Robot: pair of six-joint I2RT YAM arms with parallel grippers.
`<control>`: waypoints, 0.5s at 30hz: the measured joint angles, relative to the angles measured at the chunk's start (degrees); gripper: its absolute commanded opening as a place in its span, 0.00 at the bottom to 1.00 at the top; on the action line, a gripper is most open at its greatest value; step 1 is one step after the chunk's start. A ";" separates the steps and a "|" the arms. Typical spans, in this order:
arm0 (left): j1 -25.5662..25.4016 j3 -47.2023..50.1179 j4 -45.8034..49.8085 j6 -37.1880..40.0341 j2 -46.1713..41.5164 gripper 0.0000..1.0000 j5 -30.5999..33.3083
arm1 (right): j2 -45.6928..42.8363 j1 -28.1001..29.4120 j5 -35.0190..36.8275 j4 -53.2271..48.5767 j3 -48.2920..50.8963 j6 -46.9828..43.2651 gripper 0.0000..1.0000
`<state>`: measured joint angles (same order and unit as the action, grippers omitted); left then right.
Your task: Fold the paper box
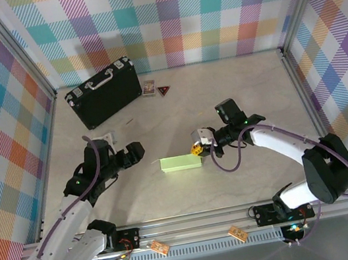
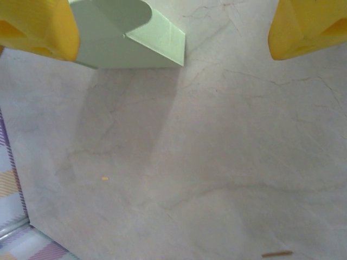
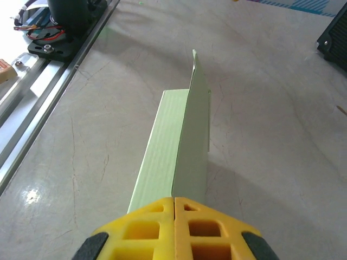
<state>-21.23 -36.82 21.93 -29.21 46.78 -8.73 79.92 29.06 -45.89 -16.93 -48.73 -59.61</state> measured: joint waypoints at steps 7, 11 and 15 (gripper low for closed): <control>-1.68 1.36 -1.64 8.46 -6.23 0.91 -4.20 | 0.04 0.24 1.92 1.09 0.04 0.02 0.00; -2.54 -4.26 0.17 18.29 -5.73 0.92 -3.65 | 0.68 0.24 1.99 1.07 0.02 -0.02 0.00; -3.04 -20.63 5.88 31.26 3.08 0.93 -2.60 | 1.64 0.39 1.95 1.03 -0.09 -0.09 0.00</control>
<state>-24.27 -57.45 27.81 2.04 49.87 -11.33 81.56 29.45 -43.94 -15.90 -48.82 -59.70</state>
